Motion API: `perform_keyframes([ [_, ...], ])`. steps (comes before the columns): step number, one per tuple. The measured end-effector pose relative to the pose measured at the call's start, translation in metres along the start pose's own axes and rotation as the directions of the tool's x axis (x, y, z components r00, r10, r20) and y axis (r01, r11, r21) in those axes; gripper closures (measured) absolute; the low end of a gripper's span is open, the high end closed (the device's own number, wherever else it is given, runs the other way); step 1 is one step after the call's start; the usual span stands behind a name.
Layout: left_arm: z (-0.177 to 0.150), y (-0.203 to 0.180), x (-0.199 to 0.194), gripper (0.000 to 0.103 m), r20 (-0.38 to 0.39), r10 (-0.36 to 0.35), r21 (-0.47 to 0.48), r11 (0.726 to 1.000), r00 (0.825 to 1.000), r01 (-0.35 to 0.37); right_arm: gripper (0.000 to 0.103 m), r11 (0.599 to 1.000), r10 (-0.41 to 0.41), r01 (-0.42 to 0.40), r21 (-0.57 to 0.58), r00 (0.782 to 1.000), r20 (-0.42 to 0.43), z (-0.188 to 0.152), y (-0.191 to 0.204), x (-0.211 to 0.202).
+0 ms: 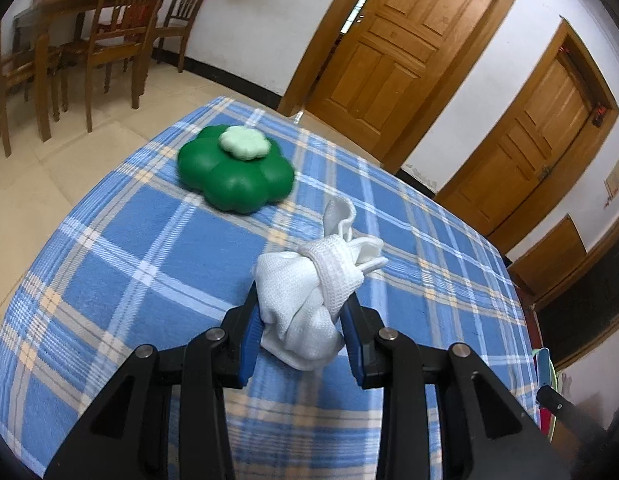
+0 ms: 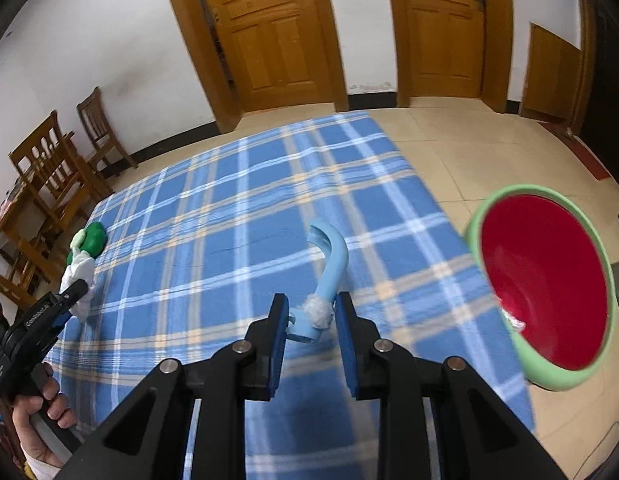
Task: Collect trash
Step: 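Carry the white cloth and blue tube over the red bucket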
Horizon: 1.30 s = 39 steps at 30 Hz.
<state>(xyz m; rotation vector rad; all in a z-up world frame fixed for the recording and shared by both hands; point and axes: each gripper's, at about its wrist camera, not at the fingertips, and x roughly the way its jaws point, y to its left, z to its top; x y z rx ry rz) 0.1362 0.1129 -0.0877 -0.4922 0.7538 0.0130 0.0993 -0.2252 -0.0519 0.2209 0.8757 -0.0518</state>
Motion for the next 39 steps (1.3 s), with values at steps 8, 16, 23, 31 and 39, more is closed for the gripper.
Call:
perform_keyframes([
  [8, -0.009, -0.029, -0.012, 0.067, -0.018, -0.043, 0.044, 0.998, 0.999, 0.044, 0.076, 0.996, -0.025, 0.023, 0.087, 0.999, 0.020, -0.004, -0.041, -0.018],
  [16, -0.014, -0.054, -0.022, 0.067, -0.029, -0.070, 0.090, 0.993, 0.997, 0.072, 0.076, 0.985, -0.052, 0.043, 0.167, 0.997, 0.048, -0.007, -0.079, -0.035],
  [23, -0.020, -0.079, -0.027, 0.067, -0.057, -0.106, 0.144, 0.983, 0.993, 0.114, 0.076, 0.971, -0.068, 0.051, 0.233, 0.995, 0.066, -0.011, -0.109, -0.043],
  [31, -0.030, -0.114, -0.028, 0.068, -0.103, -0.147, 0.195, 0.967, 0.984, 0.164, 0.076, 0.946, -0.079, 0.055, 0.319, 0.995, 0.062, -0.020, -0.149, -0.046],
  [39, -0.045, -0.155, -0.026, 0.067, -0.163, -0.179, 0.253, 0.943, 0.970, 0.216, 0.075, 0.918, -0.089, 0.056, 0.391, 0.994, 0.065, -0.028, -0.184, -0.050],
])
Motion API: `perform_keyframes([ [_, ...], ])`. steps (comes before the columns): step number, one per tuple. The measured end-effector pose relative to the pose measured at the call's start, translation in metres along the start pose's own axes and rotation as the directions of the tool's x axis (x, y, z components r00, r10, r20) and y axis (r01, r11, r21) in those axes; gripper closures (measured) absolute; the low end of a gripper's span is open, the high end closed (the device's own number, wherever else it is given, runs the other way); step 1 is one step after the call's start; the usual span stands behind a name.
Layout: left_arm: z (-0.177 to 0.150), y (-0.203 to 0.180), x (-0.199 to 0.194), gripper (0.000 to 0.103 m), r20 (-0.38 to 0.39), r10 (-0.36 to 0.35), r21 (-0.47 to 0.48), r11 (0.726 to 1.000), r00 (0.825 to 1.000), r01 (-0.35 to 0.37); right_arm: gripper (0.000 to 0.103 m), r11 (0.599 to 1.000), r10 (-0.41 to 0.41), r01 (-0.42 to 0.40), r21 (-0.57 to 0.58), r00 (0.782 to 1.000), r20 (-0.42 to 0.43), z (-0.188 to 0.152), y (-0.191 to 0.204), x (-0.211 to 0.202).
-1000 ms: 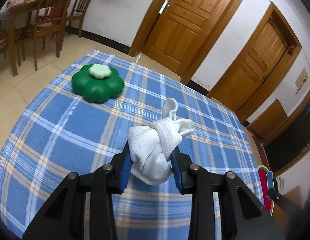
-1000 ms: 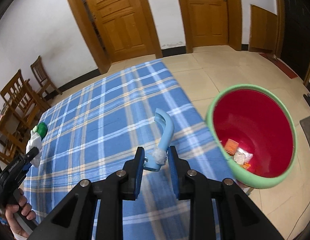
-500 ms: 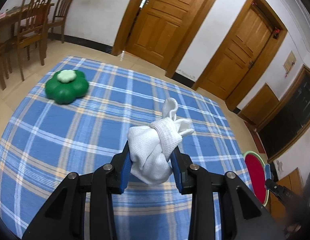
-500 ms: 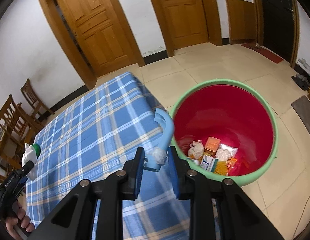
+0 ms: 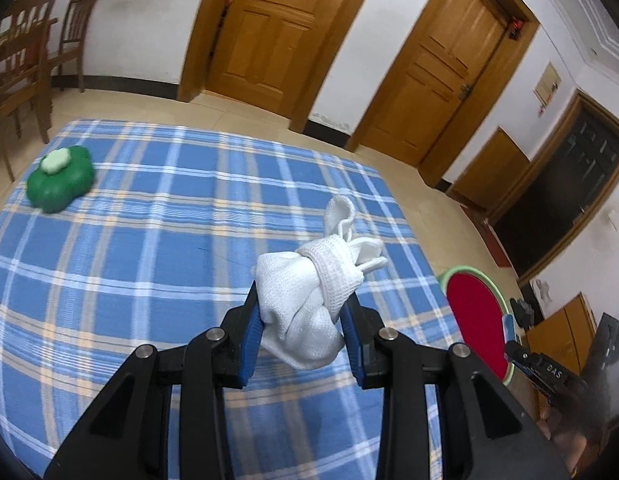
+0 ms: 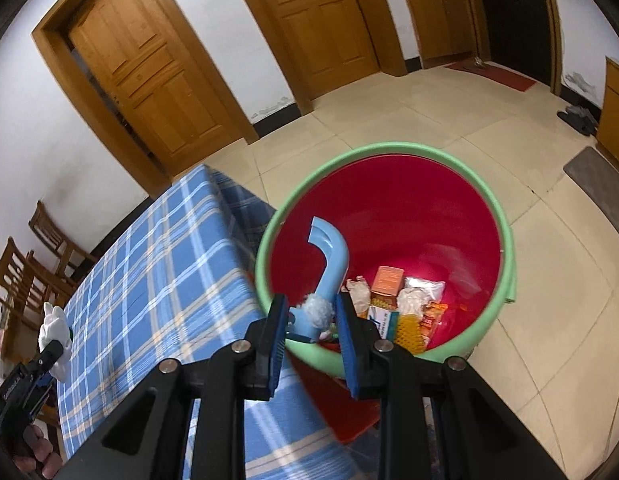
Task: Collect trash
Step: 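Carry the white cloth and blue tube over the red bucket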
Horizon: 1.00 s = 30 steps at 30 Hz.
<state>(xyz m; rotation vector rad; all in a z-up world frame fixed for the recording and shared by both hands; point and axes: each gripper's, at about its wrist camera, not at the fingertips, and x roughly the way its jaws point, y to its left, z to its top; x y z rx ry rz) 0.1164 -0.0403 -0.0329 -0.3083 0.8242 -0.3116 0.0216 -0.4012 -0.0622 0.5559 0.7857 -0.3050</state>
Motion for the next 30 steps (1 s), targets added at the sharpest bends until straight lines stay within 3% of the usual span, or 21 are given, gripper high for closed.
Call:
perform_keyframes([
  [18, -0.009, -0.089, 0.033, 0.068, -0.120, -0.078, 0.167, 0.981, 0.990, 0.097, 0.070, 0.995, 0.019, -0.022, 0.099, 0.999, 0.035, 0.015, -0.039, -0.010],
  [30, -0.013, -0.154, 0.061, 0.068, -0.198, -0.128, 0.290, 0.939, 0.972, 0.183, 0.069, 0.989, 0.016, -0.025, 0.145, 0.998, 0.064, 0.025, -0.061, -0.016],
])
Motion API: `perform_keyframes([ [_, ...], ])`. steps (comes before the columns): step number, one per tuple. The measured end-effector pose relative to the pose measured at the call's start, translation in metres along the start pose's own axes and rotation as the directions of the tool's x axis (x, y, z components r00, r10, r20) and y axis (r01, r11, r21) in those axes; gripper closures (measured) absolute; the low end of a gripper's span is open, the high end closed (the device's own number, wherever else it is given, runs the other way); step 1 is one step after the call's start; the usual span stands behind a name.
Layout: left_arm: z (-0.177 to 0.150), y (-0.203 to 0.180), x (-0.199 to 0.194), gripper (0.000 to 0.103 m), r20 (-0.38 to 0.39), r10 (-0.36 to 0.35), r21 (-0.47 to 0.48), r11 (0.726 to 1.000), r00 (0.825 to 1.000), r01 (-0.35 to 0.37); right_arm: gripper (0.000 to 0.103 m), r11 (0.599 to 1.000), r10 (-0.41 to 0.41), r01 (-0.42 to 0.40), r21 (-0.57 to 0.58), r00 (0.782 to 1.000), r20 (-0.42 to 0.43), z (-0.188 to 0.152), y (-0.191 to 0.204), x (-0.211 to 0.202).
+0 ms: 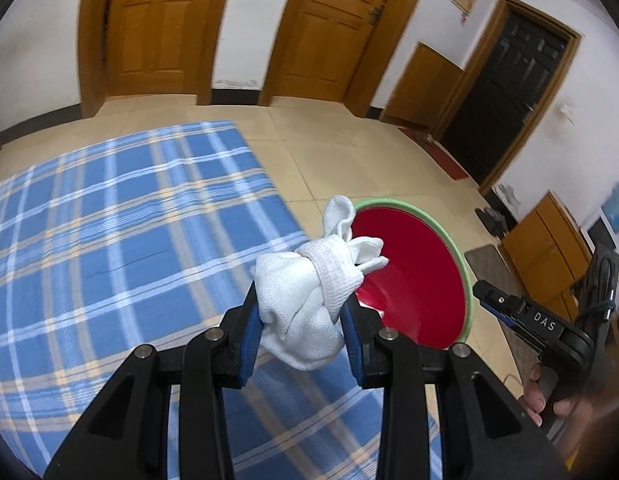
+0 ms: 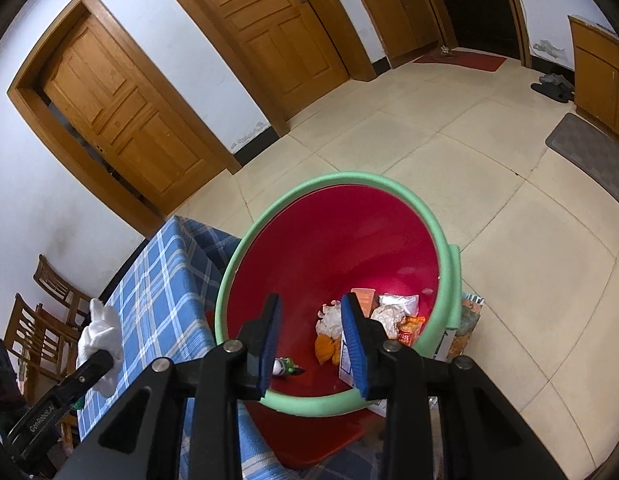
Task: Collect trash
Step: 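Carry the white cloth and blue tube over the red bucket, then open both tools over the bucket to drop cloth and tube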
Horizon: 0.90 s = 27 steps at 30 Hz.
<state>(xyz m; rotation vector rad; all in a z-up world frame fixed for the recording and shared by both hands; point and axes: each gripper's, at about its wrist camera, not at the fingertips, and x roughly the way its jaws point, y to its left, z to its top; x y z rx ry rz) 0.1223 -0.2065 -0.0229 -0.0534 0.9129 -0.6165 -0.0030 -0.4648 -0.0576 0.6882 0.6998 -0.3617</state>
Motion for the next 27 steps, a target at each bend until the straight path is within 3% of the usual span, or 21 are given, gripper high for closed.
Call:
perform_keyframes([
  [17, 0.005, -0.062, 0.066, 0.066, -0.123, -0.040, 0.127, 0.990, 0.992, 0.056, 0.068, 0.998, -0.001, -0.001, 0.058, 1.000, 0.029, 0.013, -0.028, -0.007],
  [22, 0.005, -0.069, 0.071, 0.050, -0.132, -0.040, 0.142, 0.988, 0.990, 0.058, 0.066, 0.998, -0.002, 0.000, 0.068, 1.000, 0.022, 0.013, -0.032, -0.006],
  [27, 0.006, -0.071, 0.068, 0.044, -0.121, -0.022, 0.141, 0.989, 0.992, 0.039, 0.065, 0.998, -0.002, 0.000, 0.070, 1.000, 0.019, 0.013, -0.033, -0.007],
])
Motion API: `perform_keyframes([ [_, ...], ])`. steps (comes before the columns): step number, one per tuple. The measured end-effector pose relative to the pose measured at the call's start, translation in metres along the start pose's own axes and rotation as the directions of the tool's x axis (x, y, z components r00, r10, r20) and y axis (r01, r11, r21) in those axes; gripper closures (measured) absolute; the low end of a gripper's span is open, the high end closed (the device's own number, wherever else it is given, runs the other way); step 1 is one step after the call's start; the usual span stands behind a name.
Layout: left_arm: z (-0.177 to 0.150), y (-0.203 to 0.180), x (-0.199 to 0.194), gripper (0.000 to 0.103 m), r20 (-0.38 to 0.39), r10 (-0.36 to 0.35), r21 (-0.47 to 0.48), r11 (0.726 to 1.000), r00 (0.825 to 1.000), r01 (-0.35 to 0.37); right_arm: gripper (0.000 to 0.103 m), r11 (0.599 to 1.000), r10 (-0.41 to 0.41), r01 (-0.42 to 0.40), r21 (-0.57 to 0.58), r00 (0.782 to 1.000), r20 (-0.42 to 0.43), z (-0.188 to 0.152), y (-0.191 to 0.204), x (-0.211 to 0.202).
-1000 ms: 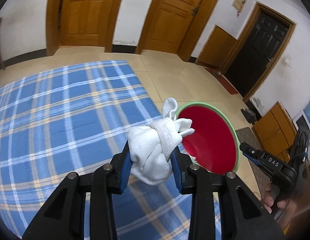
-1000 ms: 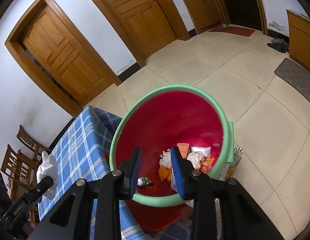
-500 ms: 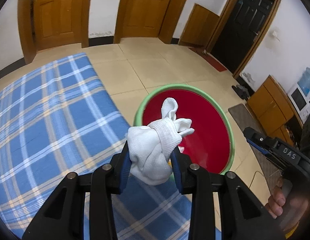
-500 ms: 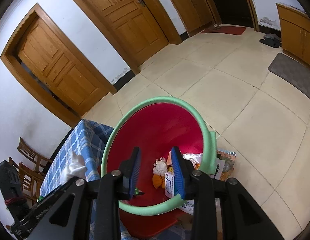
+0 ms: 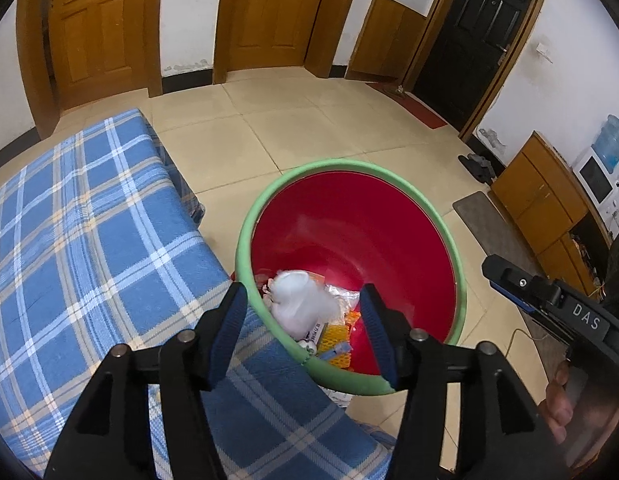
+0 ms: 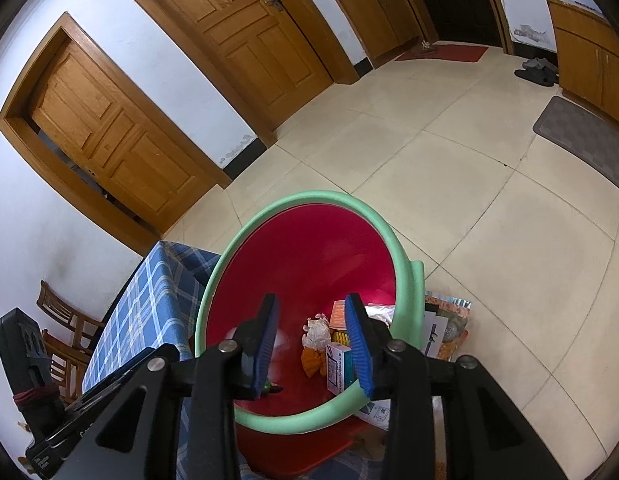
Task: Collect trash
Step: 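Open both tools over the bucket to drop cloth and tube, then withdraw both open tools back over the tablecloth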
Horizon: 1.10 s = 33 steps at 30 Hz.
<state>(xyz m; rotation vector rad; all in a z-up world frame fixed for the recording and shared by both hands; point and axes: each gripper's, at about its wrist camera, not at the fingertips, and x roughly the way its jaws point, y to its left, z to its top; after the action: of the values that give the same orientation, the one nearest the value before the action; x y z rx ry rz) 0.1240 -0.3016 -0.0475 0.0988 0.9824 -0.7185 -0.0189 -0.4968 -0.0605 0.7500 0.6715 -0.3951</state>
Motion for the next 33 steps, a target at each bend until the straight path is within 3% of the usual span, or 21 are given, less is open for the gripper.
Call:
perform_keyframes([
  [13, -0.012, 0.025, -0.026, 0.037, 0.040, 0.060, -0.098, 0.994, 0.997, -0.056, 0.051, 0.996, 0.018, -0.022, -0.082, 0.999, -0.052, -0.014, 0.030, 0.006],
  [17, -0.020, 0.039, -0.037, 0.035, 0.051, 0.093, -0.132, 0.988, 0.994, -0.086, 0.041, 0.992, 0.037, -0.044, -0.114, 0.997, -0.062, -0.020, 0.043, 0.005],
  [23, -0.030, 0.062, -0.053, 0.032, 0.059, 0.141, -0.187, 0.974, 0.988, -0.128, 0.025, 0.982, 0.054, -0.070, -0.174, 0.994, -0.093, -0.033, 0.066, 0.005],
  [33, -0.055, 0.100, -0.093, 0.029, 0.089, 0.240, -0.278, 0.938, 0.967, -0.208, 0.017, 0.956, 0.089, -0.119, -0.267, 0.988, -0.124, -0.056, 0.104, 0.001],
])
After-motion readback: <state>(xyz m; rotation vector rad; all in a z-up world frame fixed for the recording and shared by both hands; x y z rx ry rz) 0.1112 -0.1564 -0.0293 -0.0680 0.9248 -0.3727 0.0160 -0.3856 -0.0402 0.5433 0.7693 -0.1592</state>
